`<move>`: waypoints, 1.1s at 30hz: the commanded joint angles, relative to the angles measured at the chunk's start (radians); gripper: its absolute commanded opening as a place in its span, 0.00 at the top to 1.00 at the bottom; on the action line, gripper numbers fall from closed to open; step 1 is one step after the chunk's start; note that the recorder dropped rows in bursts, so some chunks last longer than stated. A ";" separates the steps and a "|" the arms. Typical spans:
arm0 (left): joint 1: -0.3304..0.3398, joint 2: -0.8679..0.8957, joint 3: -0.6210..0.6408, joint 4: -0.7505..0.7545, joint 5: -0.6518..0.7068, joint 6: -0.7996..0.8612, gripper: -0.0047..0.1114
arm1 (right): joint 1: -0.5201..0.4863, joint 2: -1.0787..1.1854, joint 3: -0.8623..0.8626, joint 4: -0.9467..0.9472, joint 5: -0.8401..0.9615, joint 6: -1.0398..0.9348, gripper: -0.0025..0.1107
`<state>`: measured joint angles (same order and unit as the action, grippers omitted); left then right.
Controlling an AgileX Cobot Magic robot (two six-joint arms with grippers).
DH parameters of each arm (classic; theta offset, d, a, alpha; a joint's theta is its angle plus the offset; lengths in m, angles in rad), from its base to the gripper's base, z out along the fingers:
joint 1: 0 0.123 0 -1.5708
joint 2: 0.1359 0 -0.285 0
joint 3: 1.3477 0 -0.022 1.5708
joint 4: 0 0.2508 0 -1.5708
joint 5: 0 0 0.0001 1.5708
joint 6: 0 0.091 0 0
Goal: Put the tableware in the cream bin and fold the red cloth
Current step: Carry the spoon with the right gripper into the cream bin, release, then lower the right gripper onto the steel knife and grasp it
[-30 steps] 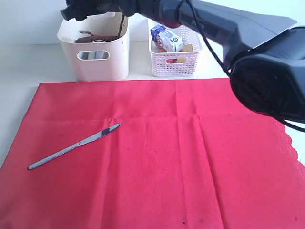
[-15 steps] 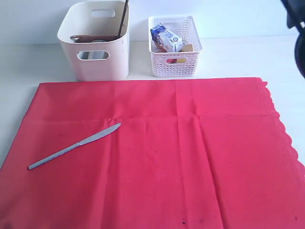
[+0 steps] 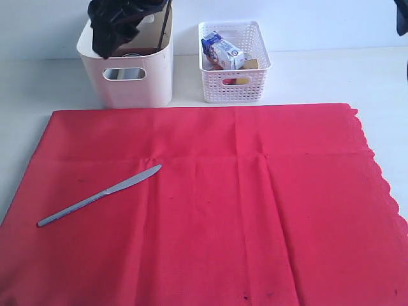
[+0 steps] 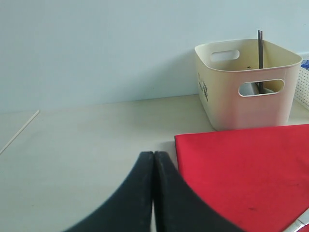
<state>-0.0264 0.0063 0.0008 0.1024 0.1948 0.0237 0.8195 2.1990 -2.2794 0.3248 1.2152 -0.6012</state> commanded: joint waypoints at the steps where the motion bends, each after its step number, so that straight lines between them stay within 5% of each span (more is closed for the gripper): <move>1: -0.005 -0.006 -0.001 -0.005 -0.001 -0.001 0.95 | 0.061 -0.002 0.068 0.012 0.006 -0.081 0.35; 13: -0.005 -0.006 -0.001 -0.005 -0.001 -0.001 0.95 | 0.187 0.008 0.296 0.012 -0.062 -0.222 0.35; 33: -0.005 -0.006 -0.001 -0.005 -0.001 -0.001 0.95 | 0.204 0.238 0.302 0.076 -0.220 -0.306 0.35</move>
<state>-0.0264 0.0063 0.0008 0.1024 0.1948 0.0256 1.0215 2.4271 -1.9823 0.3735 1.0134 -0.8715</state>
